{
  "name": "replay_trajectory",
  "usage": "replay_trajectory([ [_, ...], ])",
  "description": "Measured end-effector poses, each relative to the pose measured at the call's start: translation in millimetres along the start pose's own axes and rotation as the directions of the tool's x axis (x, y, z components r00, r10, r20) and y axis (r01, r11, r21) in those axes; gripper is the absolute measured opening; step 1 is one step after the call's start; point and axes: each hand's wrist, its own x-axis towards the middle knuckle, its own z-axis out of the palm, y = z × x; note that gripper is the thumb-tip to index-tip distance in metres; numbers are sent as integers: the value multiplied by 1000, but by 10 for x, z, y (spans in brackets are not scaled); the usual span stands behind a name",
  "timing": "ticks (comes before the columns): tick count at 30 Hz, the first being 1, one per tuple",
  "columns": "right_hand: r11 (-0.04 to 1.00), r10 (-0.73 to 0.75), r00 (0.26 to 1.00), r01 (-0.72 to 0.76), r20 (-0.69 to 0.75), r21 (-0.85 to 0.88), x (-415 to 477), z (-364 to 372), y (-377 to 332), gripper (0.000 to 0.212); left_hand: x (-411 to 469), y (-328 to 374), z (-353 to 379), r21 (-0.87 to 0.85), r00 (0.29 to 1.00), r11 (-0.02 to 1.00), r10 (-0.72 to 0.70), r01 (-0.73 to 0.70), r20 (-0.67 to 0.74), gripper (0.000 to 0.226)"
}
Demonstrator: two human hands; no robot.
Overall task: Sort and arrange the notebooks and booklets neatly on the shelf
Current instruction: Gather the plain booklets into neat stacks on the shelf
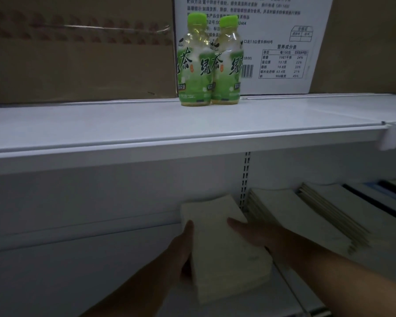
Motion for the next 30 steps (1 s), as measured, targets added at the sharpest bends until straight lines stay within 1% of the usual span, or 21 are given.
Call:
replay_trajectory([
  [2, 999, 26, 1000, -26, 11, 20, 55, 10, 77, 96, 23, 6, 33, 42, 1000, 999, -20, 21, -14, 59],
  [3, 999, 26, 1000, -27, 15, 33, 70, 16, 101, 98, 38, 24, 30, 52, 1000, 998, -20, 20, -12, 59],
  [6, 992, 22, 999, -25, 23, 125, 196, 88, 145, 117, 31, 114, 8, 56, 1000, 998, -10, 9, 22, 64],
  [7, 985, 25, 1000, -27, 16, 168, 245, 99, 145, 119, 51, 150, 5, 58, 999, 998, -10, 8, 35, 66],
  [8, 982, 27, 999, -30, 18, 188, 233, 89, 105, 113, 71, 182, 9, 66, 999, 998, -1, -1, 37, 67],
  [10, 982, 30, 999, -33, 16, 185, 219, 76, 71, 93, 68, 222, 4, 83, 999, 996, 16, -19, 45, 65],
  [11, 982, 30, 1000, -30, -1, 187, 250, 71, 83, 89, 67, 230, -13, 86, 998, 996, 21, -26, 52, 65],
  [13, 976, 34, 999, -34, 6, 213, 249, 59, 99, 89, 20, 214, -47, 97, 998, 995, 25, -31, 58, 69],
  [14, 973, 38, 999, -41, 20, 226, 237, 63, 102, 92, -37, 191, -81, 134, 997, 989, 51, -58, 57, 70],
  [15, 970, 30, 999, -33, 16, 241, 241, 65, 102, 99, -100, 159, -133, 239, 995, 966, 98, -103, 33, 70],
  [17, 965, 34, 999, -24, -35, 261, 321, 77, 125, 120, -213, 41, -286, 500, 963, 831, 270, -242, 18, 72],
  [18, 966, 35, 999, -25, -33, 259, 338, 78, 130, 125, -266, -32, -351, 582, 951, 762, 301, -284, 71, 78],
  [19, 967, 36, 999, -30, -20, 253, 416, 89, 170, 127, -307, -128, -388, 646, 945, 696, 291, -314, 147, 84],
  [20, 967, 41, 999, -38, -5, 250, 453, 91, 191, 129, -328, -239, -390, 734, 937, 588, 276, -340, 213, 86],
  [21, 969, 43, 999, -45, 13, 244, 527, 98, 230, 134, -293, -360, -372, 837, 930, 426, 278, -343, 240, 82],
  [22, 972, 46, 999, -48, 15, 230, 629, 101, 281, 139, -248, -460, -337, 895, 918, 300, 324, -329, 228, 77],
  [23, 975, 34, 999, -35, 5, 221, 638, 82, 281, 141, -207, -527, -299, 921, 897, 242, 398, -307, 194, 70],
  [25, 973, 42, 999, -45, 17, 226, 572, 22, 227, 142, -191, -581, -250, 930, 860, 226, 488, -289, 149, 63],
  [27, 953, 55, 997, -69, 57, 294, 296, -40, 62, 131, -161, -586, -250, 944, 851, 170, 498, -283, 166, 62],
  [29, 912, 37, 992, -84, 122, 402, 134, -79, 2, 102, -161, -580, -264, 950, 856, 148, 488, -276, 172, 62],
  [30, 903, 29, 992, -78, 122, 422, 54, -85, -3, 86, -152, -589, -268, 949, 856, 153, 489, -275, 169, 62],
])
